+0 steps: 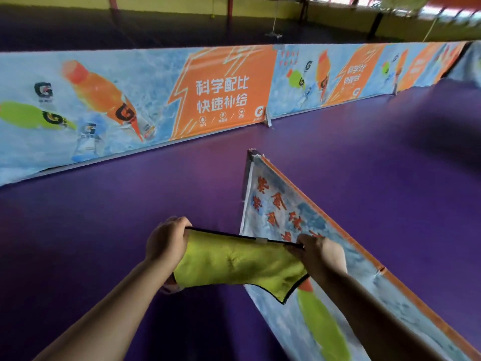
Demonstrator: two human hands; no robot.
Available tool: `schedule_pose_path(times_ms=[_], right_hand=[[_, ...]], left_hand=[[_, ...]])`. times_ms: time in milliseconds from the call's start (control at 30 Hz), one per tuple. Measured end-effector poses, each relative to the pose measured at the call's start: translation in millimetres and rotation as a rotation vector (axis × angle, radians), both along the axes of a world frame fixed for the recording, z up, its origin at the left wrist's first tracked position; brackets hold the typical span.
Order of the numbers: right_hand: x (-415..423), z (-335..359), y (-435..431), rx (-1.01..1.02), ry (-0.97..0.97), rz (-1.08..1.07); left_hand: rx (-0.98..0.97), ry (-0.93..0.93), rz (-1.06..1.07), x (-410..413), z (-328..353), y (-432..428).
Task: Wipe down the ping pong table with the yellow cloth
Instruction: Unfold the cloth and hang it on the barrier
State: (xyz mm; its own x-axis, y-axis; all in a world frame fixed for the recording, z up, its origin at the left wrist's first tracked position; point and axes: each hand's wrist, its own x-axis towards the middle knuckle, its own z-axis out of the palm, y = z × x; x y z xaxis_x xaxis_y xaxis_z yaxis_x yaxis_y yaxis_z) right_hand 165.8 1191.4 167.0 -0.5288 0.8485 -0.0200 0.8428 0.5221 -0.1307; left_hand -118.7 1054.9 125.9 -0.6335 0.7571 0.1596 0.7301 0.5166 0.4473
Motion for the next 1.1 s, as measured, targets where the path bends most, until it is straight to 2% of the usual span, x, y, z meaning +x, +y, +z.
schedule_pose_path(times_ms=[67, 233, 367, 567, 700, 900, 1100], right_hand=[[-0.8, 1.8, 17.1, -0.001, 0.085, -0.034], [-3.5, 8.7, 63.2, -0.031, 0.22, -0.27], [-14.6, 26.8, 97.8, 0.107, 0.317, -0.458], [-31.4, 42.2, 146.5, 0.185, 0.199, -0.731], [-30.2, 44.8, 168.0, 0.229, 0.186, -0.881], [-28.1, 32.7, 181.2, 0.244, 0.086, -0.97], [-25.2, 27.4, 189.3, 0.252, 0.131, -1.027]], left_hand=[[0.052, 0.02, -0.017, -11.1, 5.2, 36.5], [0.179, 0.104, -0.128, -33.7, 31.8, 140.4], [0.255, 0.047, -0.185, -46.2, 55.2, 222.1], [0.31, -0.114, -0.454, -59.2, 69.9, 331.8], [0.289, -0.152, -0.646, -57.0, 75.0, 386.6], [0.194, -0.196, -0.856, -51.3, 52.0, 430.7], [0.105, -0.178, -0.963, -47.8, 43.2, 451.2]])
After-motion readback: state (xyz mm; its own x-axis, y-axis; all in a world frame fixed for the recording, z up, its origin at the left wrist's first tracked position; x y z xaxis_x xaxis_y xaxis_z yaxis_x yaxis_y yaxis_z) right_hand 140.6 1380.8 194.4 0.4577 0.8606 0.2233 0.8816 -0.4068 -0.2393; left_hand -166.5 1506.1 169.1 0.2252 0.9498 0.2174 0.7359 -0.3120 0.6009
